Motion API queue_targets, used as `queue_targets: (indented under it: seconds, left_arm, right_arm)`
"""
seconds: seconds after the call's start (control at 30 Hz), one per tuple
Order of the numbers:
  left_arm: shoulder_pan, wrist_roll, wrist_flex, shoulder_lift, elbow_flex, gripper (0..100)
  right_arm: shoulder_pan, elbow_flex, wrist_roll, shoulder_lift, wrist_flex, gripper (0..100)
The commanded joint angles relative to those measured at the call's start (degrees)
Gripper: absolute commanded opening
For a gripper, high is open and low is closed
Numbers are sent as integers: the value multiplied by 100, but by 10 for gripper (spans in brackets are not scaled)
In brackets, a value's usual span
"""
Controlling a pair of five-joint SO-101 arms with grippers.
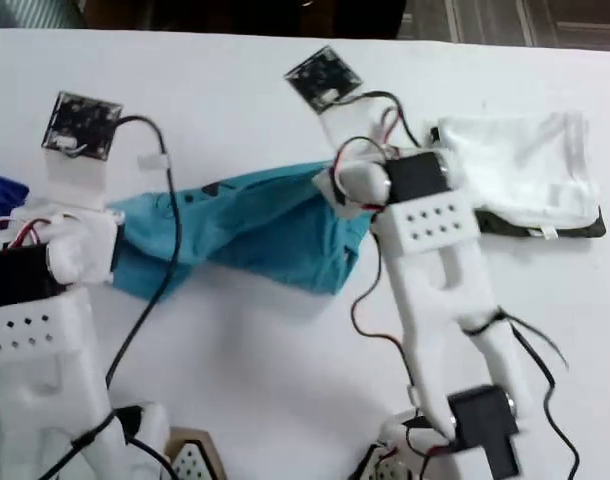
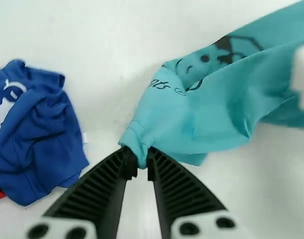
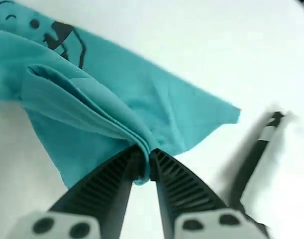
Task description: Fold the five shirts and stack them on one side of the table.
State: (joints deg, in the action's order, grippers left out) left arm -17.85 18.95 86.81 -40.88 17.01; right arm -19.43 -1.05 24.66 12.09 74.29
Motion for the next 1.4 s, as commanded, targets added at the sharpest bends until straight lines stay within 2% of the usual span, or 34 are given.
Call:
queue_targets:
  seconds: [0.0,0.4,0.77,1.03,1.23,1.37]
  left_arm:
    - [457,-105,484,-9,-1024,28]
    - [536,-114,870,-44,-2070,28]
    - [510,-343,1503,-44,-3459,28]
    - [510,-352,1512,-79,-3530,28]
    - [501,-316,1512,-844,-3477,28]
    - [114,-316,1512,-1301,-3477,28]
  right_arm:
    - [303,264,88,734,-163,19]
    - [532,141,97,2273,-119,19]
    - [1077,167,97,3881,-180,19]
    - [1376,167,97,4673,-365,19]
    - [1376,457,88,4699,-338,19]
    - [1376,985,79,4699,-303,19]
